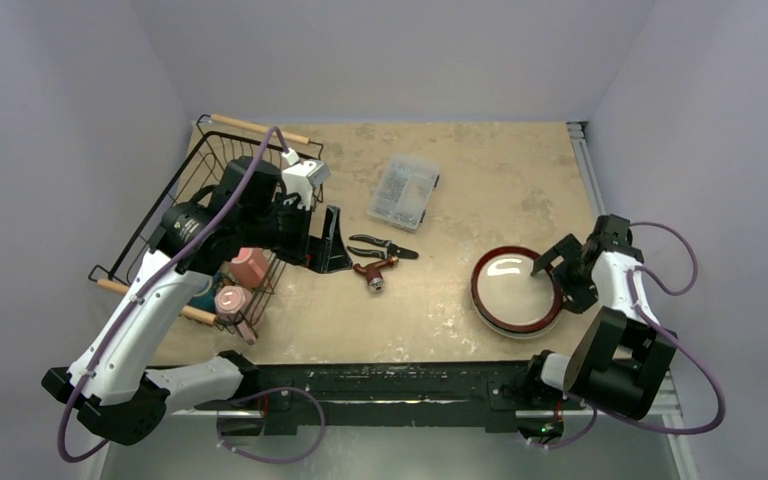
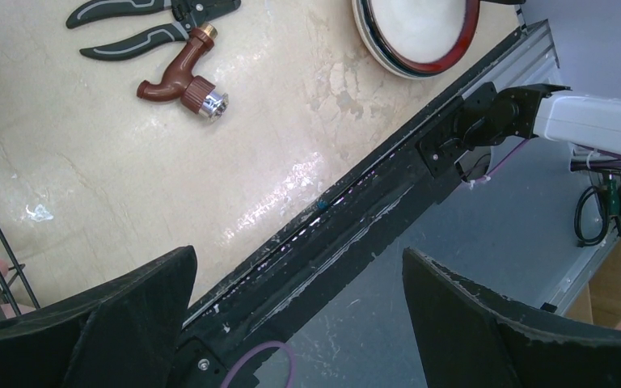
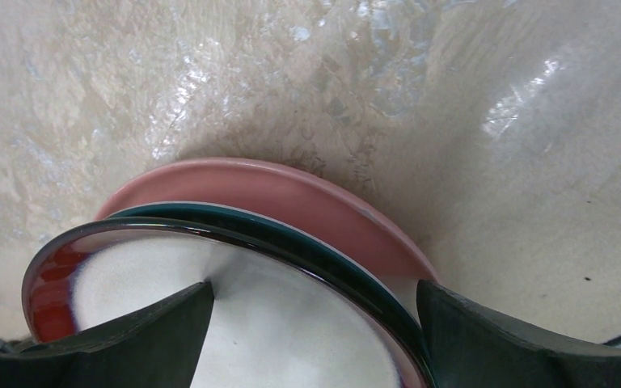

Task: Load the mixed dishes into the dish rack
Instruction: Pick up the plate at the center of the board.

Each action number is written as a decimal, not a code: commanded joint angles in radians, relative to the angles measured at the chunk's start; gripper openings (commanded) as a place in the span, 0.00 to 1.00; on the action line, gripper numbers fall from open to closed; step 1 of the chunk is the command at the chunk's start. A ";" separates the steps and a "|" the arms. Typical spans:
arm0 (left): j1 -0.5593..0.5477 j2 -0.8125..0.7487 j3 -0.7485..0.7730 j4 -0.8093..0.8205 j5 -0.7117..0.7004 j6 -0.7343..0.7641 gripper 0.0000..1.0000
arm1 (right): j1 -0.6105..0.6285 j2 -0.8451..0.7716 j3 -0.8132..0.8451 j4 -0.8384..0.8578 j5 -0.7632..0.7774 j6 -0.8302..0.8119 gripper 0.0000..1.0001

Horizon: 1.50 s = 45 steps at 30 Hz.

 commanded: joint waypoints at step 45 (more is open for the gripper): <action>-0.005 0.009 -0.055 0.046 0.034 -0.007 0.95 | 0.195 0.007 0.160 -0.069 -0.011 -0.069 0.99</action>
